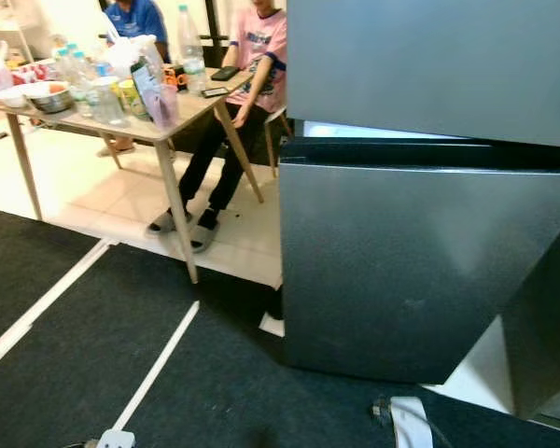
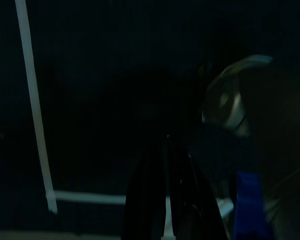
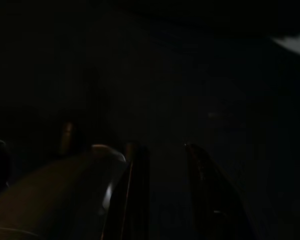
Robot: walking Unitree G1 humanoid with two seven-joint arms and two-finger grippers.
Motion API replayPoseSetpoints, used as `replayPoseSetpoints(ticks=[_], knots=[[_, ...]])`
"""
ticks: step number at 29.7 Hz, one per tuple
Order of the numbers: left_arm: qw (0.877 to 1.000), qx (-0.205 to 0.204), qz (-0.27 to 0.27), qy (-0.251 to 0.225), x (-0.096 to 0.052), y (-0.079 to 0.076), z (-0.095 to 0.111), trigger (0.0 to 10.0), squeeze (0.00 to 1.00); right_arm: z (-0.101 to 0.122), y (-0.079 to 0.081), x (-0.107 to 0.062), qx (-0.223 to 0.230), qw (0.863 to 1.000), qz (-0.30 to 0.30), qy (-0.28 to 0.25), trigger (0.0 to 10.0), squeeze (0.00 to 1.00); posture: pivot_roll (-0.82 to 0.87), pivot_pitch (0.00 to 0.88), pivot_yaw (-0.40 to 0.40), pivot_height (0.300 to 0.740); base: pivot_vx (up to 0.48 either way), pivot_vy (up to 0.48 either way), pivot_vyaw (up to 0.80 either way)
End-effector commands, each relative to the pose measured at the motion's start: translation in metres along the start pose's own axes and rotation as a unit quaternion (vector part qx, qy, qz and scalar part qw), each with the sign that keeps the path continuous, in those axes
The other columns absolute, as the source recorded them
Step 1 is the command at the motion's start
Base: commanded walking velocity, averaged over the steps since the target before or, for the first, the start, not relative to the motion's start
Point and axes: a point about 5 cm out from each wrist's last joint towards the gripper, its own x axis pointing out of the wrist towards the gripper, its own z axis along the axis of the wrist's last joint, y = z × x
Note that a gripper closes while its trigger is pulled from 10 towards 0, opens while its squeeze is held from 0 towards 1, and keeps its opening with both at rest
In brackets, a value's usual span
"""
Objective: Restocking fridge
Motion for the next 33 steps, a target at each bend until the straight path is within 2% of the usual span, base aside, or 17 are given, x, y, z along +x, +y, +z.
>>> replayPoseSetpoints(ticks=[1,7,27,33], knots=[[1.000,0.006,-0.014,0.019,0.0003,-0.0077,-0.0081,10.0,0.00,0.0020,0.0054,0.0014,0.001,1.000,0.007,-0.004,10.0,0.00,-0.06,0.000,0.022,0.740,0.000,0.000,0.76],[0.999,0.009,-0.013,0.030,-0.0001,-0.0069,-0.0113,10.0,0.00,-0.0009,0.0022,0.0008,0.024,1.000,-0.013,-0.004,10.0,0.00,-0.06,0.000,0.029,0.740,0.000,0.000,0.45],[0.999,0.010,-0.014,0.031,-0.0003,-0.0055,-0.0107,10.0,0.00,-0.0047,0.0014,0.0008,0.030,0.999,-0.031,0.009,10.0,0.00,-0.05,0.000,0.029,0.740,0.316,0.000,0.00],[0.999,0.012,-0.015,0.029,0.0001,-0.0059,-0.0088,10.0,0.00,-0.0061,0.0013,0.0007,0.029,0.999,-0.031,0.014,10.0,0.00,-0.06,0.000,0.030,0.740,0.339,0.000,-0.76]])
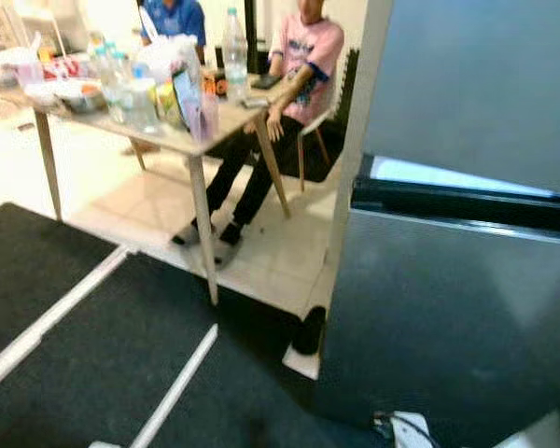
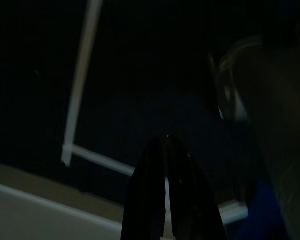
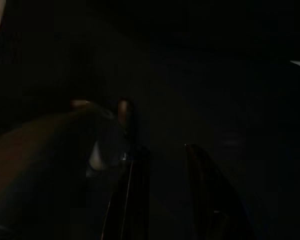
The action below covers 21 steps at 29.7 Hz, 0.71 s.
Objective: Restocking fridge
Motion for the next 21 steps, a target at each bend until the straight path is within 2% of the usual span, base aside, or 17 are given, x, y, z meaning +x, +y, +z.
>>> replayPoseSetpoints(ticks=[1,4,10,18,19,20,21], knots=[[1.000,0.002,-0.023,0.004,0.001,-0.012,-0.002,10.0,0.00,0.005,-0.001,0.000,-0.001,1.000,-0.002,-0.006,10.0,0.00,-0.06,0.000,0.030,0.740,0.341,0.000,-0.76],[1.000,0.003,-0.023,0.004,0.001,-0.012,-0.002,10.0,0.00,0.005,-0.001,0.000,0.001,1.000,-0.003,-0.008,10.0,0.00,-0.06,0.000,0.032,0.740,0.341,0.000,-0.76],[1.000,-0.011,-0.017,-0.003,0.001,-0.011,-0.002,10.0,0.00,0.008,-0.004,0.000,0.009,1.000,-0.016,-0.019,10.0,0.00,-0.06,0.000,0.031,0.740,0.000,0.000,0.00],[1.000,-0.014,-0.026,-0.001,0.001,-0.013,-0.003,10.0,0.00,0.026,-0.010,-0.001,0.024,0.998,-0.035,-0.048,10.0,0.00,-0.05,0.000,0.026,0.740,0.000,0.000,0.00],[1.000,-0.014,-0.028,-0.001,0.001,-0.014,-0.003,10.0,0.00,0.035,-0.013,-0.001,0.041,0.996,-0.040,-0.067,10.0,0.00,-0.05,0.000,0.026,0.740,0.000,0.000,0.00],[1.000,-0.014,-0.028,-0.001,0.001,-0.014,-0.003,10.0,0.00,0.035,-0.013,-0.001,0.041,0.996,-0.040,-0.067,10.0,0.00,-0.05,0.000,0.026,0.740,0.000,0.000,0.00],[0.999,-0.013,-0.029,-0.002,0.001,-0.014,-0.003,10.0,0.00,0.047,-0.018,-0.003,0.057,0.993,-0.046,-0.088,10.0,0.00,-0.05,0.000,0.023,0.740,0.000,0.000,0.00]])
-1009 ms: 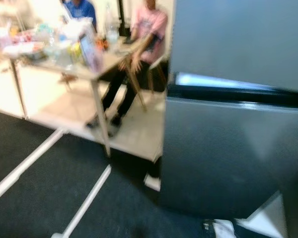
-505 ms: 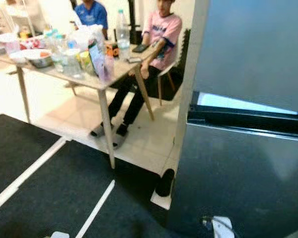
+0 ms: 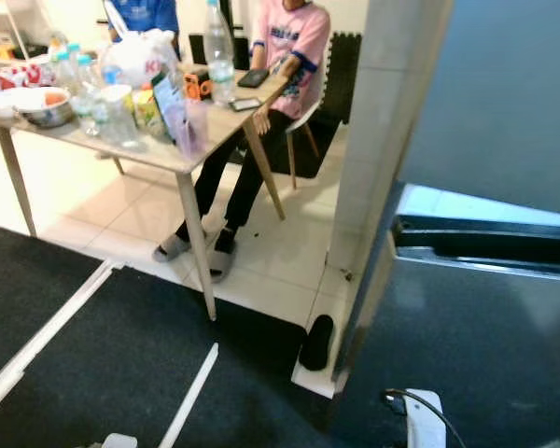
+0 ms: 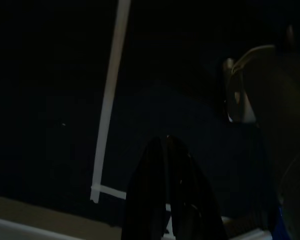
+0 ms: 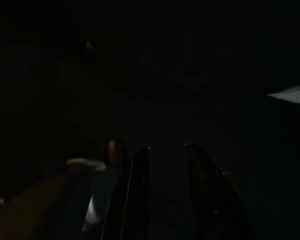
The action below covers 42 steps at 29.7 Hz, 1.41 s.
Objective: Restocking fridge
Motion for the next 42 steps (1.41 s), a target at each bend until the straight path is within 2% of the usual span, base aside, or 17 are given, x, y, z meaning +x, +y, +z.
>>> replayPoseSetpoints(ticks=[1,2,3,4,6,7,8,11,13,15,18,20,21,24,27,36,42], knots=[[1.000,-0.001,-0.014,0.001,0.001,-0.008,-0.001,10.0,0.00,0.015,-0.006,0.000,0.028,0.999,-0.012,-0.030,10.0,0.00,-0.05,0.000,0.023,0.740,0.000,0.000,0.00],[1.000,-0.001,-0.014,0.001,0.001,-0.008,-0.001,10.0,0.00,0.015,-0.006,0.000,0.028,0.999,-0.012,-0.030,10.0,0.00,-0.05,0.000,0.023,0.740,0.000,0.000,0.00],[1.000,0.000,-0.014,0.001,0.001,-0.008,-0.001,10.0,0.00,0.026,-0.009,0.000,0.038,0.998,-0.019,-0.049,10.0,0.00,-0.05,0.000,0.023,0.740,0.000,0.000,0.00],[1.000,0.000,-0.014,0.001,0.001,-0.008,-0.001,10.0,0.00,0.026,-0.009,0.000,0.038,0.998,-0.019,-0.049,10.0,0.00,-0.05,0.000,0.023,0.740,0.000,0.000,0.00],[1.000,0.000,-0.015,0.001,0.001,-0.009,-0.001,10.0,0.00,0.048,-0.012,0.000,0.051,0.995,-0.022,-0.084,10.0,0.00,-0.05,0.000,0.023,0.740,0.000,0.000,0.00],[1.000,0.000,-0.015,0.001,0.001,-0.009,-0.001,10.0,0.00,0.048,-0.012,0.000,0.051,0.995,-0.022,-0.084,10.0,0.00,-0.05,0.000,0.023,0.740,0.000,0.000,0.00],[1.000,0.000,-0.015,0.002,0.001,-0.009,-0.002,10.0,0.00,0.063,-0.010,-0.001,0.056,0.993,-0.017,-0.106,10.0,0.00,-0.05,0.000,0.023,0.740,0.000,0.000,0.00],[1.000,0.000,-0.016,0.003,0.001,-0.009,-0.002,10.0,0.00,0.076,-0.008,-0.001,0.059,0.990,-0.009,-0.127,10.0,0.00,-0.05,0.000,0.023,0.740,0.000,0.000,0.00],[1.000,0.001,-0.017,0.004,0.001,-0.010,-0.003,10.0,0.00,0.101,-0.001,-0.004,0.060,0.984,0.013,-0.165,10.0,0.00,-0.05,0.000,0.024,0.740,0.000,0.000,0.00],[1.000,0.001,-0.017,0.004,0.001,-0.010,-0.003,10.0,0.00,0.101,-0.001,-0.004,0.060,0.984,0.013,-0.165,10.0,0.00,-0.05,0.000,0.024,0.740,0.000,0.000,0.00],[1.000,0.005,-0.014,0.004,0.001,-0.009,-0.004,10.0,0.00,0.127,0.007,-0.008,0.053,0.977,0.033,-0.202,10.0,0.00,-0.05,0.000,0.023,0.740,0.000,0.000,0.00],[1.000,0.005,-0.014,0.004,0.001,-0.009,-0.004,10.0,0.00,0.127,0.007,-0.008,0.053,0.977,0.033,-0.202,10.0,0.00,-0.05,0.000,0.023,0.740,0.000,0.000,0.00],[1.000,0.008,-0.014,0.008,0.001,-0.009,-0.004,10.0,0.00,0.138,0.011,-0.010,0.048,0.974,0.042,-0.217,10.0,0.00,-0.05,0.000,0.023,0.740,0.000,-0.469,0.00],[1.000,0.010,-0.013,0.011,0.001,-0.008,-0.005,10.0,0.00,0.149,0.018,-0.012,0.038,0.970,0.055,-0.233,10.0,0.00,-0.05,0.000,0.021,0.740,0.000,-0.469,0.00],[1.000,-0.001,-0.005,0.007,0.001,-0.006,-0.005,10.0,0.00,0.151,0.022,-0.012,0.034,0.969,0.061,-0.237,10.0,0.00,-0.05,0.000,0.023,0.740,0.000,-0.429,0.00],[1.000,-0.005,-0.007,0.010,0.000,-0.006,-0.007,10.0,0.00,0.162,0.030,-0.015,0.022,0.964,0.078,-0.252,10.0,0.00,-0.05,0.000,0.023,0.740,0.000,0.000,0.00],[1.000,-0.004,-0.009,0.011,0.000,-0.007,-0.008,10.0,0.00,0.182,0.041,-0.021,0.014,0.955,0.096,-0.279,10.0,0.00,-0.04,0.000,0.024,0.740,0.000,0.000,0.00]])
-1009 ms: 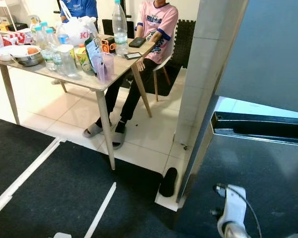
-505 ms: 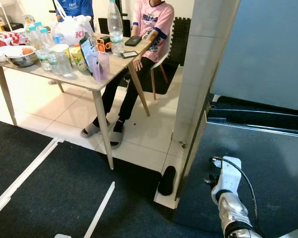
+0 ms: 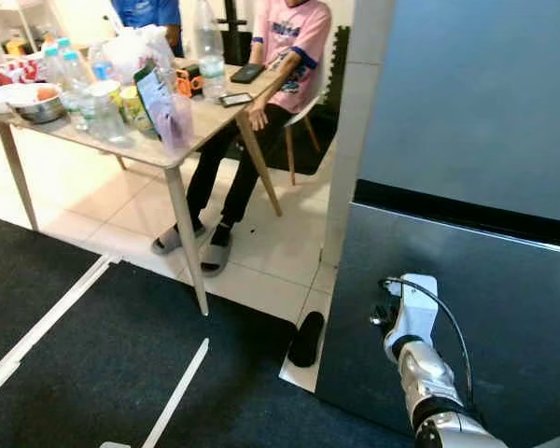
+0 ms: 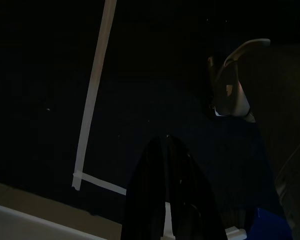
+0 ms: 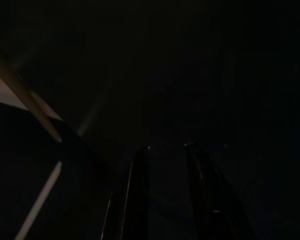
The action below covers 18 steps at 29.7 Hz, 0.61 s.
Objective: Restocking fridge
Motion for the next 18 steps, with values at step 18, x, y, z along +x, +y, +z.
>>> replayPoseSetpoints(ticks=[18], knots=[[1.000,-0.008,-0.013,0.003,0.001,-0.009,-0.005,10.0,0.00,0.042,0.035,0.012,-0.024,0.996,0.065,-0.058,10.0,0.00,-0.04,0.000,0.017,0.740,0.000,-0.072,0.00]])
